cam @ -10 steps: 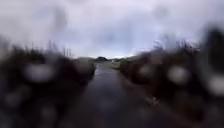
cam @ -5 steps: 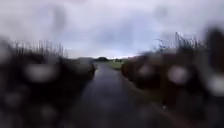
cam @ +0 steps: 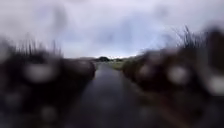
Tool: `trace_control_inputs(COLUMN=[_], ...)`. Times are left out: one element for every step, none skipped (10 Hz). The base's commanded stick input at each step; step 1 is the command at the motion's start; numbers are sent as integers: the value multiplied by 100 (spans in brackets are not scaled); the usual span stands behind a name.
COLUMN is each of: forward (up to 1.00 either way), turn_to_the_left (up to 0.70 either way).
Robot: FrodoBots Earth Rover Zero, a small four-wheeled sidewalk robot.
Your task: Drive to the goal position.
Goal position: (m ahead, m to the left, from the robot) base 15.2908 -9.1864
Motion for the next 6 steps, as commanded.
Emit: trace_control_inputs(forward=[70, 70, 70, 70, 70, 70], turn_to_the_left=[0, 0, 0, 0, 0, 0])
